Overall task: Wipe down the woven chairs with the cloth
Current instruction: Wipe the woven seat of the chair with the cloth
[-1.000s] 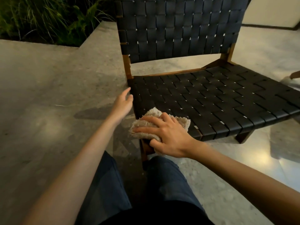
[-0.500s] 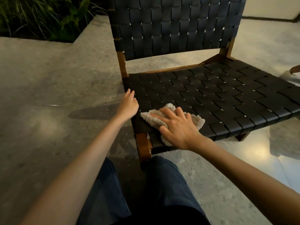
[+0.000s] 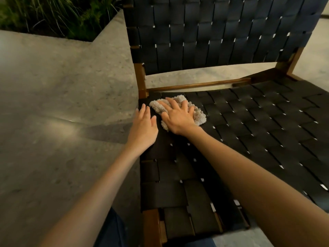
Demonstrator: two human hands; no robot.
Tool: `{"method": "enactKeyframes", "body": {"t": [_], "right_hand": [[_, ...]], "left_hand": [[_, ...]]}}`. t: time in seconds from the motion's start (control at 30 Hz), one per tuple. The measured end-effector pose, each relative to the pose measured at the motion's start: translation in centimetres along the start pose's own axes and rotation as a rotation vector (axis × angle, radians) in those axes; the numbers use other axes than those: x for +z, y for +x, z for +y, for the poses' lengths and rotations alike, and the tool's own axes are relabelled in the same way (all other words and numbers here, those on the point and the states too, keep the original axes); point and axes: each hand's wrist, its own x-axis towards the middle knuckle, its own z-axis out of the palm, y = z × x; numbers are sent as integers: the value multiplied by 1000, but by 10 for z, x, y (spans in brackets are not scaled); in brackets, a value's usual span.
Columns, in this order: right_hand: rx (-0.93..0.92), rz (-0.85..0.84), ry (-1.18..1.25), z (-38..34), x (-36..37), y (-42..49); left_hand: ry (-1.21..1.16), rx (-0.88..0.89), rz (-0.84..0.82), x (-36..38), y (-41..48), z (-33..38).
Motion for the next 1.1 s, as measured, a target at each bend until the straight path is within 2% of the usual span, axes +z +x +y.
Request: {"method": "enactKeyframes", "body": {"t": [0.2, 0.37, 0.53, 0.67, 0.77, 1.1], "right_hand": [[-18, 43, -26, 11, 2, 70], [22, 137, -17, 31, 0, 84], [21, 34, 12, 44, -6, 78], [-10, -36, 25, 49, -7, 47], [34, -81, 37, 49, -11, 10], [12, -208, -3, 30, -40, -153]], "left_hand": [[225, 49, -4, 7, 34, -1], [364, 64, 3, 9, 39, 0], [394, 60, -5, 9, 36, 5], [378, 50, -17, 7, 26, 8], [379, 51, -25, 6, 10, 12], [418, 89, -102, 0, -46, 24]]}}
